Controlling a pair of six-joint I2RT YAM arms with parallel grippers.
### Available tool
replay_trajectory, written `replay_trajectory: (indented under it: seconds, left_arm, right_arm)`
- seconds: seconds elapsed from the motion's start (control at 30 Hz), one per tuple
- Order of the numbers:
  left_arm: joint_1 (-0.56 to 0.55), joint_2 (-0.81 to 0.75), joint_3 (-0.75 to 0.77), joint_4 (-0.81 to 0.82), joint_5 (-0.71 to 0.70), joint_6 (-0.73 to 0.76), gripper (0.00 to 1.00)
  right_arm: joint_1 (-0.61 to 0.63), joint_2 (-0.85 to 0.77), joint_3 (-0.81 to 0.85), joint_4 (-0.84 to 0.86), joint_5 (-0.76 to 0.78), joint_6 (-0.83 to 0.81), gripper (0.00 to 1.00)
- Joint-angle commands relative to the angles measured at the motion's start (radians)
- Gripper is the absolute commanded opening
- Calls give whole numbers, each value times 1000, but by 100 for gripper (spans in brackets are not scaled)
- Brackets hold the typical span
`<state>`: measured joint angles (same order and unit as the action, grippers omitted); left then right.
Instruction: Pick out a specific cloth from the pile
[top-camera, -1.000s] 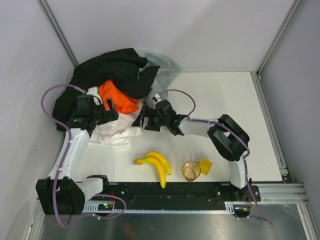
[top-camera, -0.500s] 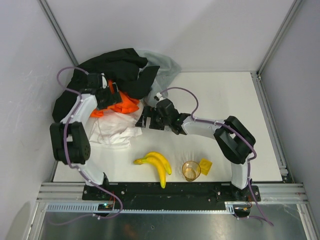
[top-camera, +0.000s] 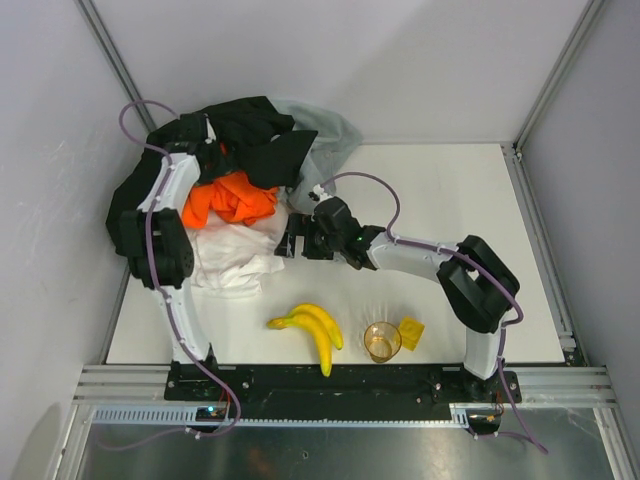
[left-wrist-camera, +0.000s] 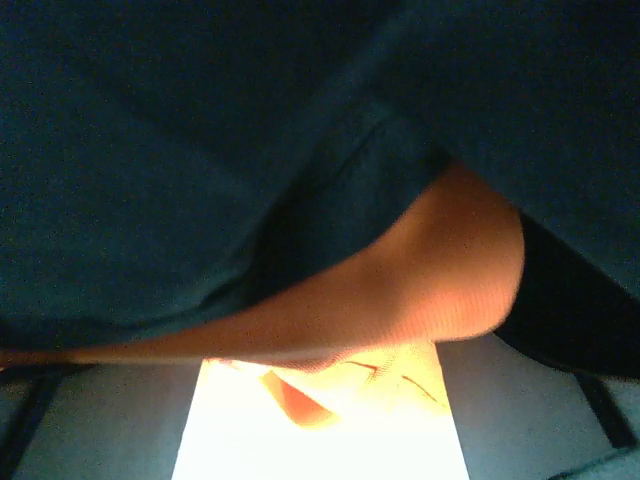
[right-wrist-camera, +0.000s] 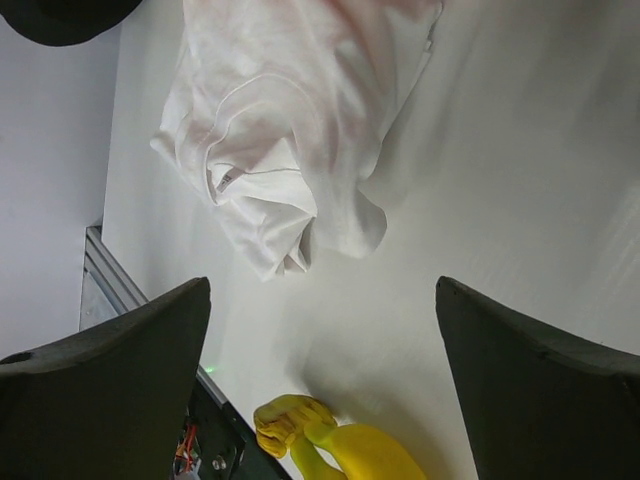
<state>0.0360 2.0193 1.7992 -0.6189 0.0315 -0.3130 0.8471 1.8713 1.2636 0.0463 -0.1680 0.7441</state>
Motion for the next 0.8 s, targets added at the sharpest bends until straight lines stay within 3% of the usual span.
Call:
replay_trajectory:
  seconds: [0.0,0.17,0.4,0.57,0.77]
  left_arm:
    - [8,152,88,46,-2,0,92]
    - [-5,326,166,-6,21,-16,88]
    - [-27,529,404,-195,-1,20,87]
    - [-65,409,361,-203,-17,21,93]
    - [-77,93,218,-177,-75,14,99]
  right_arm:
    - [6,-43,1,-17,32,-34,99]
    - [6,-42,2,-30,41,-44,99]
    - [5,-46,2,-40,52,-48,99]
    - [16,-56,2,-42,64,-52,99]
    - [28,-64,2,-42,75,-53,99]
